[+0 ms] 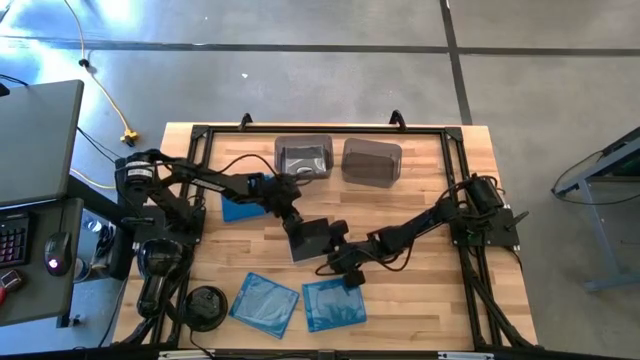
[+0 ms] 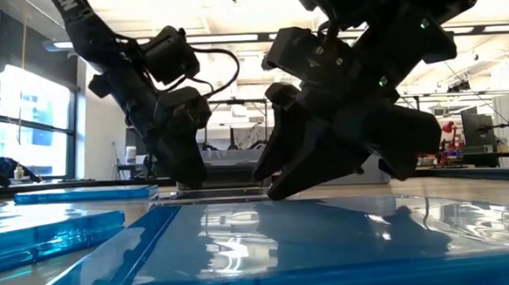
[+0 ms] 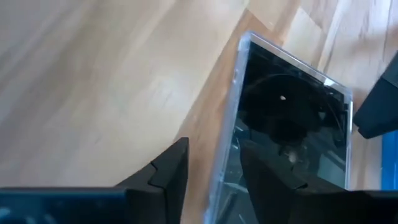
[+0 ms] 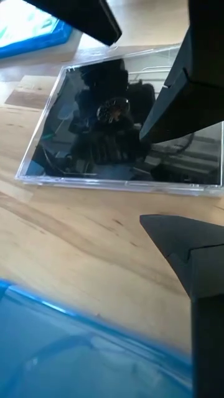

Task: Pick & place jewel cases by type
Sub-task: Put the black CD case into the left black bin

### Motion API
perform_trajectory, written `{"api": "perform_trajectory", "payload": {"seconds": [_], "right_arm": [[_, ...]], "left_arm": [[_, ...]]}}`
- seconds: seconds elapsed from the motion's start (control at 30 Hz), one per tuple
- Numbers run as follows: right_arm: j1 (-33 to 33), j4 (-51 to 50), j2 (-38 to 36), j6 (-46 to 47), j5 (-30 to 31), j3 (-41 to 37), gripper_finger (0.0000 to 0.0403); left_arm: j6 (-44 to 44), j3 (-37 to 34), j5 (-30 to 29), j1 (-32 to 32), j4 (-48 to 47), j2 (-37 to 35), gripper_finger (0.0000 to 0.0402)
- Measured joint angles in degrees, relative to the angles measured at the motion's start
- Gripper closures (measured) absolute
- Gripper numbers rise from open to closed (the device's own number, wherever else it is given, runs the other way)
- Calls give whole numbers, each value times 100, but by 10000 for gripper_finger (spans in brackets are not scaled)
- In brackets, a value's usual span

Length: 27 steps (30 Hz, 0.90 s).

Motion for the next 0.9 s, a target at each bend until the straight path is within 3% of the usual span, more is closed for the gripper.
{"api": "perform_trajectory", "payload": {"seconds": [0.27, 0.47, 0.63, 0.8, 0.9], "right_arm": [[-18, 0, 0, 2, 17, 2, 206], [-185, 59, 28, -62, 7, 1, 206], [-192, 530, 349, -674, 81, 9, 206], [-29, 819, 527, -1250, 853, 26, 206], [-9, 904, 533, -1230, 924, 18, 206]], "left_arm": [[201, 0, 1005, 261, -58, 0, 198], [104, 2, 822, 8, -8, 102, 192], [102, 27, 697, -130, 105, 512, 192], [-147, 37, 921, -122, 183, 669, 192], [-328, 18, 1173, -116, 365, 673, 192]]}}
